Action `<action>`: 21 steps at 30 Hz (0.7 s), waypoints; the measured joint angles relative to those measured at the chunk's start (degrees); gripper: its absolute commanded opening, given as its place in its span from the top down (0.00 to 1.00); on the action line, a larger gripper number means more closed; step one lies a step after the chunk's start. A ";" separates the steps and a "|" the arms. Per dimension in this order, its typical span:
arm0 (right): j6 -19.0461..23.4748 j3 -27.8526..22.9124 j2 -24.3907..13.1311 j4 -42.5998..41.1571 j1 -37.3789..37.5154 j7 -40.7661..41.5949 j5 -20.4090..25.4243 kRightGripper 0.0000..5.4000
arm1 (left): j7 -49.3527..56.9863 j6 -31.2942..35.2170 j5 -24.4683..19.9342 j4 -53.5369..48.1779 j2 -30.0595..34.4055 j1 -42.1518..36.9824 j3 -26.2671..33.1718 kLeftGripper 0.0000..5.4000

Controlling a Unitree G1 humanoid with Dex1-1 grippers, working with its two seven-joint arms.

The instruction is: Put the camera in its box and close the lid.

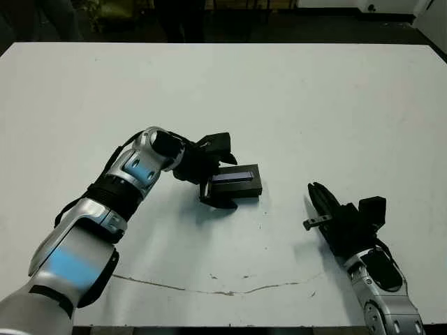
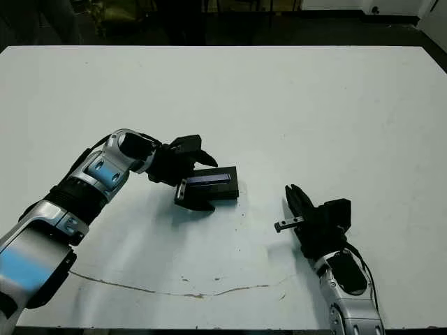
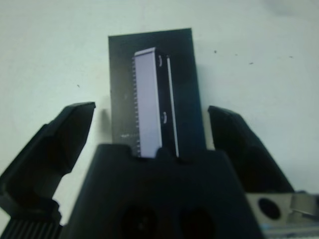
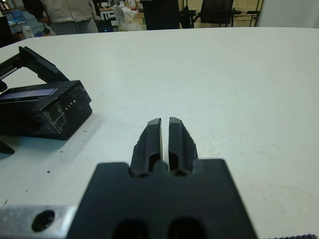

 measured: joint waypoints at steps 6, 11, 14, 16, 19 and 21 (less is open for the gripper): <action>0.01 -0.02 -0.01 -0.39 0.13 -0.19 0.04 1.00 | -4.48 1.61 -3.36 1.12 -0.13 0.29 1.96 0.01; 0.13 0.00 -0.06 -0.68 -0.10 -0.65 -0.65 1.00 | -6.65 4.50 -9.55 -3.25 0.19 0.97 7.06 0.01; 0.60 0.10 -0.10 -1.15 -0.17 -0.90 -1.45 1.00 | -6.94 9.75 -14.57 -8.29 0.87 1.88 11.05 0.01; 1.19 0.10 -0.22 -1.42 -0.30 -1.34 -1.89 1.00 | -6.40 11.82 -18.20 -11.75 1.11 3.29 14.12 0.01; 1.43 0.06 -0.44 -1.50 -0.68 -1.33 -2.13 1.00 | -2.32 15.32 -24.41 -16.69 0.56 6.36 19.66 0.01; 1.20 -0.12 -0.62 -1.27 -1.54 -1.13 -2.29 1.00 | 4.70 18.52 -28.94 -21.93 -1.01 9.50 24.62 0.01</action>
